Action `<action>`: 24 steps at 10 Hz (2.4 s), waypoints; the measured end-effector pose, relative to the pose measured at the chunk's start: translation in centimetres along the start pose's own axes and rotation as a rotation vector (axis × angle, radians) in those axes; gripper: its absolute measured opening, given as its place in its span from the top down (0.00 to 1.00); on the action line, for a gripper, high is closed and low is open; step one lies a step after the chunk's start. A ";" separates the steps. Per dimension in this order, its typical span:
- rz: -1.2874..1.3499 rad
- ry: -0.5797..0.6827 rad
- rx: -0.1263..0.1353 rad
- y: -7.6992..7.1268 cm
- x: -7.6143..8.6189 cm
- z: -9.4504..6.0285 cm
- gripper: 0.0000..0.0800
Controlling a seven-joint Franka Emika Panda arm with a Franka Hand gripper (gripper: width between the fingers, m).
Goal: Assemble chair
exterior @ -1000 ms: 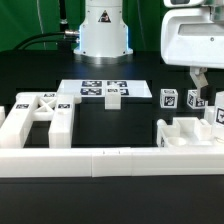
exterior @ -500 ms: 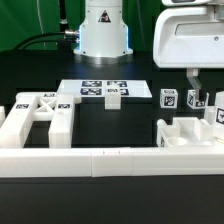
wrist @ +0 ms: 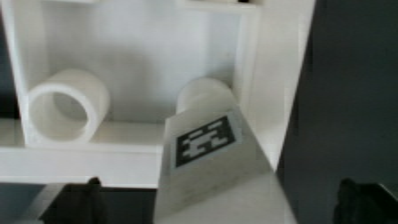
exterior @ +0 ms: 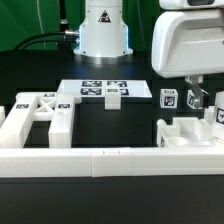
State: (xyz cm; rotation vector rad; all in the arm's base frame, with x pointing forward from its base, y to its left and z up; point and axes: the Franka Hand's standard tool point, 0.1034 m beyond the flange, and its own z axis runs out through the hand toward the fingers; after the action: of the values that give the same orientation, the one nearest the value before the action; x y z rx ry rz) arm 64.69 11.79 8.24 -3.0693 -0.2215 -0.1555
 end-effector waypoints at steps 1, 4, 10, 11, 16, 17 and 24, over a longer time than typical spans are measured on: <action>-0.046 0.000 -0.004 0.0 0.0 0.0 0.19; -0.044 0.000 -0.005 0.0 0.0 0.0 0.56; 0.308 0.017 -0.003 0.0 -0.1 0.1 0.64; 0.443 0.030 -0.004 0.0 -0.2 0.1 0.64; 0.979 0.049 0.003 -0.5 -0.3 0.2 0.64; 1.070 0.050 0.001 -0.6 -0.3 0.2 0.64; 1.048 0.040 0.005 -0.5 -0.4 0.3 0.24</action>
Offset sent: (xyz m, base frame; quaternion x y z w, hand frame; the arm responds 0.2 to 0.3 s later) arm 0.0000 0.0000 0.0000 0.0000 0.0000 0.0000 1.0000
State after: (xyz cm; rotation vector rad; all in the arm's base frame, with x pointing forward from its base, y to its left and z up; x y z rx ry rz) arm 64.29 12.28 7.98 -2.7226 1.3243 -0.1446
